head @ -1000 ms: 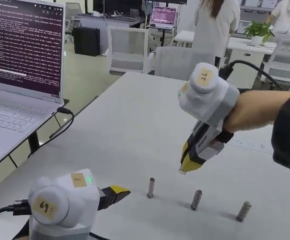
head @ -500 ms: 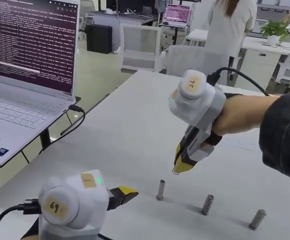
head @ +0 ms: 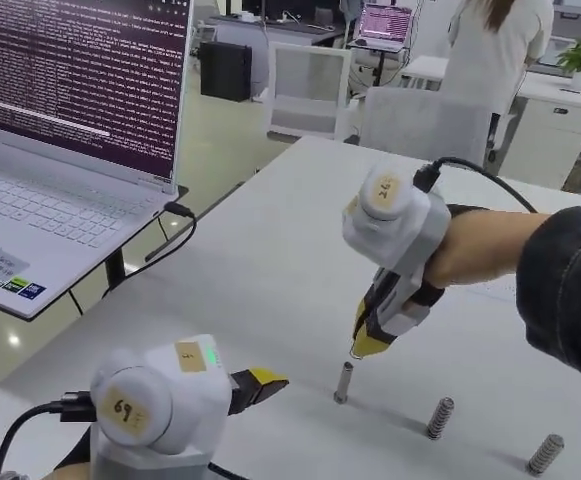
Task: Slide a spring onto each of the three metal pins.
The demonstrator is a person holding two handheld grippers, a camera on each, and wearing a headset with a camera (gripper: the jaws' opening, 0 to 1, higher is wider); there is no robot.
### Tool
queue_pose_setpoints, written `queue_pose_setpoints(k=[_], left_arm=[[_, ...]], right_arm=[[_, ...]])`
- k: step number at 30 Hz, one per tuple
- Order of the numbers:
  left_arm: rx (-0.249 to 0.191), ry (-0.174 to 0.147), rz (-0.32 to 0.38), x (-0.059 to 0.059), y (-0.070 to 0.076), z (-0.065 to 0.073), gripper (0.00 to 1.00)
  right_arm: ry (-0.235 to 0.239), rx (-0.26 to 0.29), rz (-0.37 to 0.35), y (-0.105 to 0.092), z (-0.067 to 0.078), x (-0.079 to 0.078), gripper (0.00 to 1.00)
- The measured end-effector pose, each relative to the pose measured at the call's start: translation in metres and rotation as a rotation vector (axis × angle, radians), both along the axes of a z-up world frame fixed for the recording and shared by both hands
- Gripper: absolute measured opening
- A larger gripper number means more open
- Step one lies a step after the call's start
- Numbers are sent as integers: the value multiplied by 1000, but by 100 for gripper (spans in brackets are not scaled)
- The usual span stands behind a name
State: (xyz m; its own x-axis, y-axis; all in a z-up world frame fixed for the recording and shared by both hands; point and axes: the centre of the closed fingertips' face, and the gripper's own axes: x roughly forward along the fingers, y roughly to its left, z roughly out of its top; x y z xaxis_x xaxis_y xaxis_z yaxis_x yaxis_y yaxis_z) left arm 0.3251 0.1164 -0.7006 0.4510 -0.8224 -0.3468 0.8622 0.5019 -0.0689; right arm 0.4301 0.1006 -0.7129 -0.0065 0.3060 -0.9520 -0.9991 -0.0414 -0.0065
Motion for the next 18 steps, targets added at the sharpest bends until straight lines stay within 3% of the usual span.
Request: queue_pose_setpoints(k=[18], left_arm=[[-11, 8, 21, 0, 7, -4, 80]], right_arm=[[14, -31, 15, 4, -16, 4, 8]])
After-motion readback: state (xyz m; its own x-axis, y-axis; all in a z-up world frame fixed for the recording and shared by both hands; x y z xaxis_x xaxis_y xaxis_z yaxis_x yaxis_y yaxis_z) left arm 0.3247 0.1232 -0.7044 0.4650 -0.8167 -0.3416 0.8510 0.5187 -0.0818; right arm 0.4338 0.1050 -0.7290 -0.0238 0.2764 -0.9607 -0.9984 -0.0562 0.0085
